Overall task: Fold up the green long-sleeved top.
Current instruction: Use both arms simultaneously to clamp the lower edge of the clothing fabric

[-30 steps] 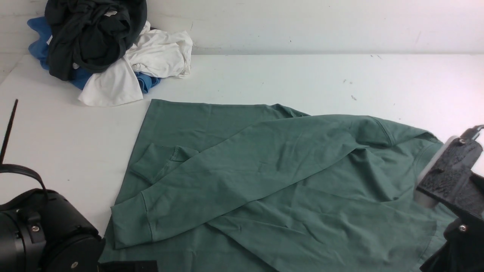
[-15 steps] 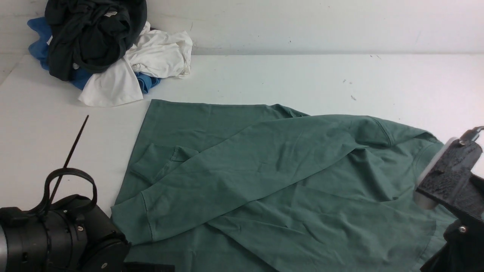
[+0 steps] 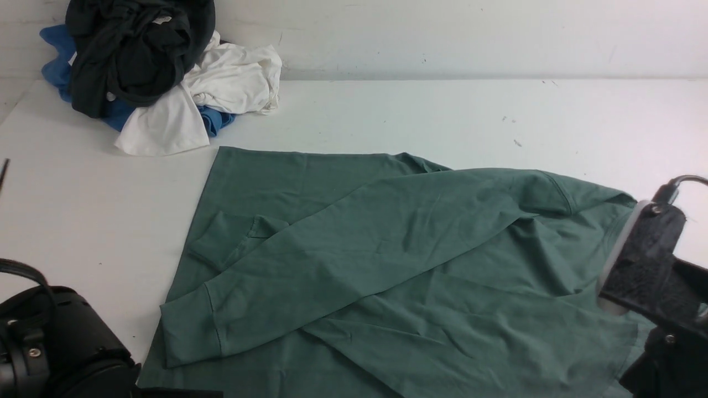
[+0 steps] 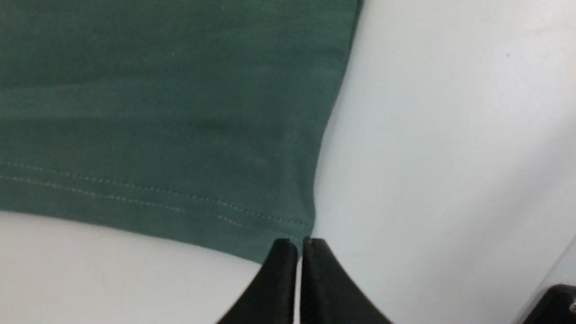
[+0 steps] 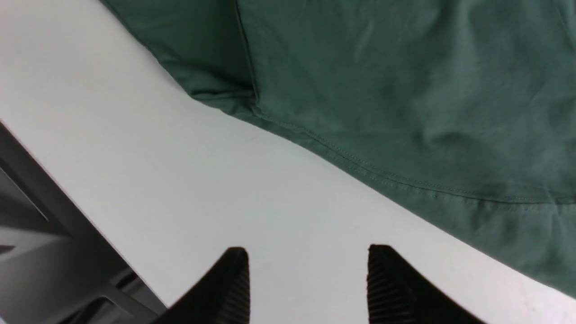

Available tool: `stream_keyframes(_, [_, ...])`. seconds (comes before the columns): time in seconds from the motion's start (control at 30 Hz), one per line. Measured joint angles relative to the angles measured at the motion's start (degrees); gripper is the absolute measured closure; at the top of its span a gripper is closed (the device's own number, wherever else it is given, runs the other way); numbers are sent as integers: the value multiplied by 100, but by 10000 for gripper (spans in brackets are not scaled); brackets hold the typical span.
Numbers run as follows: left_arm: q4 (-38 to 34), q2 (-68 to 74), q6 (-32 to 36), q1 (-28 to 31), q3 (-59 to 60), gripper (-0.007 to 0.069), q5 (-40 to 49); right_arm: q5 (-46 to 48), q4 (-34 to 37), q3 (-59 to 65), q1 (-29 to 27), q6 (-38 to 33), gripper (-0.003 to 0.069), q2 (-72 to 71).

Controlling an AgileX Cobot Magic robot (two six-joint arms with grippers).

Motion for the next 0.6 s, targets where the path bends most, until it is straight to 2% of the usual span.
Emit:
stream_keyframes(0.1, [0, -172, -49, 0, 5, 622, 0, -20, -103, 0, 0, -378, 215, 332])
stream_keyframes(0.17, [0, -199, -148, 0, 19, 622, -6, -35, -119, 0, 0, -490, 195, 526])
stream_keyframes(0.27, [-6, -210, -345, 0, 31, 622, -81, -49, -31, 0, 0, -546, 186, 686])
stream_keyframes(0.4, [44, -210, -689, 0, 31, 590, -340, -62, 450, 0, 0, -568, 183, 710])
stream_keyframes(0.5, [239, -210, -720, 0, 31, 524, -347, -62, 672, 0, 0, -590, 183, 655])
stream_keyframes(0.6, [345, -162, -613, 0, 31, 400, -347, -62, 855, 0, 0, -597, 181, 517])
